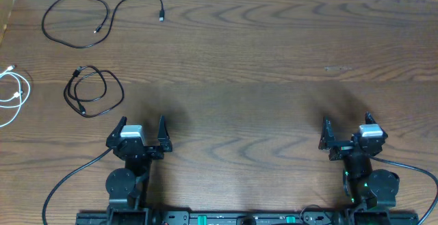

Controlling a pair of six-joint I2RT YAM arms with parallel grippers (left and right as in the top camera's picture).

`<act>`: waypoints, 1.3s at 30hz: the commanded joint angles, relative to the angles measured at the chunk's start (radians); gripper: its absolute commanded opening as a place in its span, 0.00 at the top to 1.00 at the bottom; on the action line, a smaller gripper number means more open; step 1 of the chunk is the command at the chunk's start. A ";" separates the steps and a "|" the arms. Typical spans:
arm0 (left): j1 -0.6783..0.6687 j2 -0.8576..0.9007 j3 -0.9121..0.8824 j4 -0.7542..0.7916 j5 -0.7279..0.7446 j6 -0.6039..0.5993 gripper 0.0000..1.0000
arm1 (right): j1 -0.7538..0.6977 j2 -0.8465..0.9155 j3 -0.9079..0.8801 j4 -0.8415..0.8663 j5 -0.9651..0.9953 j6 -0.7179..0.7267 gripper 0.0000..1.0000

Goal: Untangle cables

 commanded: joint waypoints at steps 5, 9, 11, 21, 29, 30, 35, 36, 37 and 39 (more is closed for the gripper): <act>0.006 -0.006 -0.014 -0.041 -0.017 0.013 0.02 | -0.008 -0.007 -0.004 -0.001 0.011 -0.012 0.01; 0.006 -0.006 -0.014 -0.041 -0.017 0.013 0.02 | -0.008 -0.007 -0.004 -0.001 0.011 -0.012 0.01; 0.006 -0.006 -0.014 -0.041 -0.017 0.013 0.02 | -0.008 -0.007 -0.004 -0.001 0.011 -0.012 0.01; 0.006 -0.006 -0.014 -0.041 -0.017 0.013 0.02 | -0.008 -0.007 -0.004 -0.001 0.011 -0.012 0.01; 0.006 -0.006 -0.014 -0.041 -0.017 0.013 0.02 | -0.008 -0.007 -0.004 -0.001 0.011 -0.012 0.01; 0.006 -0.006 -0.014 -0.041 -0.017 0.013 0.02 | -0.008 -0.007 -0.004 -0.001 0.011 -0.012 0.01; 0.006 -0.006 -0.014 -0.041 -0.017 0.013 0.02 | -0.008 -0.007 -0.004 -0.001 0.011 -0.012 0.01; 0.006 -0.006 -0.014 -0.041 -0.017 0.013 0.02 | -0.008 -0.007 -0.004 -0.001 0.011 -0.012 0.01; 0.006 -0.006 -0.014 -0.041 -0.017 0.013 0.02 | -0.008 -0.007 -0.004 -0.001 0.011 -0.012 0.01; 0.006 -0.006 -0.014 -0.041 -0.017 0.013 0.02 | -0.008 -0.007 -0.004 -0.001 0.011 -0.012 0.01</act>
